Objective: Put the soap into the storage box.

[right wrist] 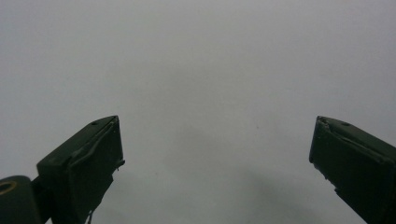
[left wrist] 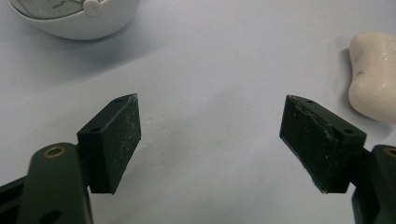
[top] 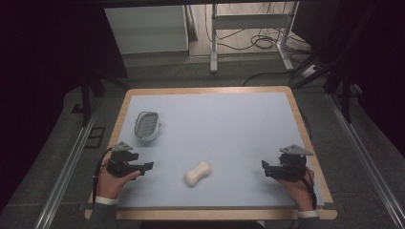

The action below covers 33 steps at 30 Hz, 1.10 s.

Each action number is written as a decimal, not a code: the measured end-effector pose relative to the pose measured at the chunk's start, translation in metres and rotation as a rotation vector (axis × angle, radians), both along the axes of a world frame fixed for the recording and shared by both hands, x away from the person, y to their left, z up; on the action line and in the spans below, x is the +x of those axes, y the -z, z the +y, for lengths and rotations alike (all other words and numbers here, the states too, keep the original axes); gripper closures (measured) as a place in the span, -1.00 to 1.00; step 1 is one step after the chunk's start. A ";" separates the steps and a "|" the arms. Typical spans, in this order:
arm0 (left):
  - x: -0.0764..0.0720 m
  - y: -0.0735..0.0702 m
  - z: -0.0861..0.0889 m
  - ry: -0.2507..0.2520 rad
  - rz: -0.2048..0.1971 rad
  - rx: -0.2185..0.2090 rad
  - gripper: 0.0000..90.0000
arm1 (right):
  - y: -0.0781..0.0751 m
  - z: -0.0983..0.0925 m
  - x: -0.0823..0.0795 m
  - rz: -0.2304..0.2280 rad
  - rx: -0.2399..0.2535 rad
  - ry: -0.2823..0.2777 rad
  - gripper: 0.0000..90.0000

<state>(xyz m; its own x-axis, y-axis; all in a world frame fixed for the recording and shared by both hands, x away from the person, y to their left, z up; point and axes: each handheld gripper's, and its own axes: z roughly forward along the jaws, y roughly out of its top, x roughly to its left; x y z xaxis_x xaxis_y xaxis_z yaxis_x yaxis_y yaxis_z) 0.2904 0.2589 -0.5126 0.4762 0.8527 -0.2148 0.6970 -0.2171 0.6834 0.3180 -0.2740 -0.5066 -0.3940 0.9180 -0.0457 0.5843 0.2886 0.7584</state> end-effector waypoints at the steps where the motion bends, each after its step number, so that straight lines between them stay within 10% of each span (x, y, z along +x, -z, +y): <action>1: -0.001 0.000 0.000 0.000 0.003 -0.001 -0.53 | -0.001 0.000 0.000 -0.004 0.004 -0.002 -0.94; 25: -0.011 -0.009 -0.010 -0.001 0.005 0.047 -0.51 | -0.008 -0.007 -0.003 -0.029 0.044 -0.035 -0.87; 33: -0.010 -0.032 -0.011 0.025 -0.004 0.052 -0.51 | -0.013 -0.009 -0.004 -0.059 0.065 -0.024 -0.86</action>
<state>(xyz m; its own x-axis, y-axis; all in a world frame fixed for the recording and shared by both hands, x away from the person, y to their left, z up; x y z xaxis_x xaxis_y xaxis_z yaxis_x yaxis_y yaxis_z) 0.2800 0.2477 -0.4801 0.4979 0.8507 -0.1682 0.6881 -0.2695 0.6737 0.3140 -0.2833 -0.4932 -0.4142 0.9101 -0.0100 0.5320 0.2509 0.8087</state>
